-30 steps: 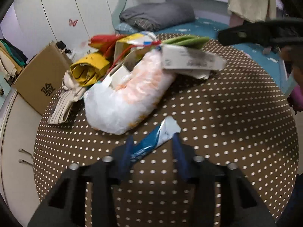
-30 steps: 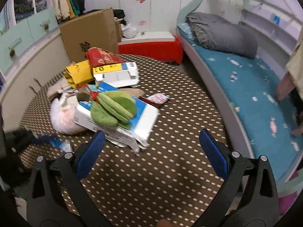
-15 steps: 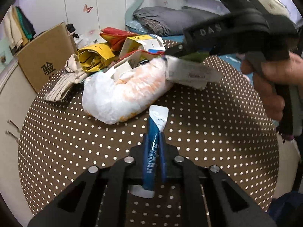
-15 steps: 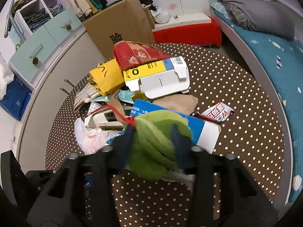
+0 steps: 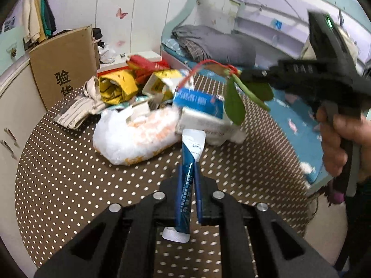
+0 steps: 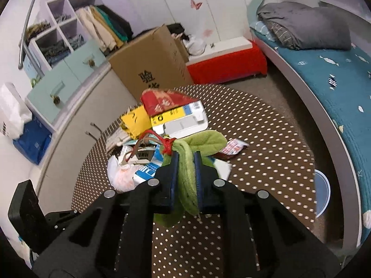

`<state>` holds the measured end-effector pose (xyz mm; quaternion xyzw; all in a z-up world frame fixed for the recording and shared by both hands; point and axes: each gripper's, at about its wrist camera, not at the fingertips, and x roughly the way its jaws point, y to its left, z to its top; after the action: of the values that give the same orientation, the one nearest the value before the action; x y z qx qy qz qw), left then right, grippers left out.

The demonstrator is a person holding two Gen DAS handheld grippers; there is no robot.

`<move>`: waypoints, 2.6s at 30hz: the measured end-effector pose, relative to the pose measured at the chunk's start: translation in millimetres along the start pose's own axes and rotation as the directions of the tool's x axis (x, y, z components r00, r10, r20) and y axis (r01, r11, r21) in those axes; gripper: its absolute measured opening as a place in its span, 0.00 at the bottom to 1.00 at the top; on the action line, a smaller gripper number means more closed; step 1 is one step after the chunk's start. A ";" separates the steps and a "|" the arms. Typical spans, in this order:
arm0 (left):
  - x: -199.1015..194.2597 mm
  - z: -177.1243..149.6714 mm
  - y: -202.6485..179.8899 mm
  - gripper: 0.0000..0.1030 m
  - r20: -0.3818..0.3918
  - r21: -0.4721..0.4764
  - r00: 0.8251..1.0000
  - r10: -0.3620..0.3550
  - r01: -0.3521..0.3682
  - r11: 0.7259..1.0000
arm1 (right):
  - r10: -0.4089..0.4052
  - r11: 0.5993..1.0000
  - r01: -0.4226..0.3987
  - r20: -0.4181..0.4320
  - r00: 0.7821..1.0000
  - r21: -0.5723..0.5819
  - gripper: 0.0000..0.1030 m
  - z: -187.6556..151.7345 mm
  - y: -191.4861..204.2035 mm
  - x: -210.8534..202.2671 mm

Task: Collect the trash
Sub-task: 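Carry both items to the blue wastebasket and open both tools over it, then move both tools back toward the table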

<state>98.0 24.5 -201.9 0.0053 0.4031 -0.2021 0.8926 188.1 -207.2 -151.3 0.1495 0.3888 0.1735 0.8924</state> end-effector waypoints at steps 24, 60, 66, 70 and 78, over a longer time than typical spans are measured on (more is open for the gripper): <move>78.6 137.9 -173.6 0.09 0.061 0.057 0.972 -0.226 0.223 0.973 | -0.239 0.929 0.168 0.188 0.953 0.329 0.13 -0.6 -197.0 -108.2; 321.7 134.1 -300.8 0.84 -0.348 0.164 0.935 -0.066 0.130 0.978 | -0.327 0.606 0.269 -0.073 0.942 0.749 0.94 -94.3 -393.1 -28.8; 270.7 137.4 -298.5 0.86 -0.233 0.192 0.971 -0.057 0.103 0.976 | -0.437 0.654 0.314 0.005 0.899 0.689 0.94 -79.7 -353.5 -73.4; 226.3 140.3 -293.7 0.88 -0.145 0.204 0.987 -0.065 0.094 0.974 | -0.473 0.685 0.330 0.051 0.880 0.650 0.94 -69.6 -321.0 -100.6; 143.5 141.2 -267.5 0.90 -0.002 0.200 0.997 -0.071 0.070 0.977 | -0.477 0.775 0.335 0.150 0.866 0.535 0.94 -49.0 -242.3 -136.4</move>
<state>186.8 -296.7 -169.1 0.0800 0.3786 -0.2730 0.8808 111.5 -475.7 -193.1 0.3061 0.3143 -0.1526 0.8856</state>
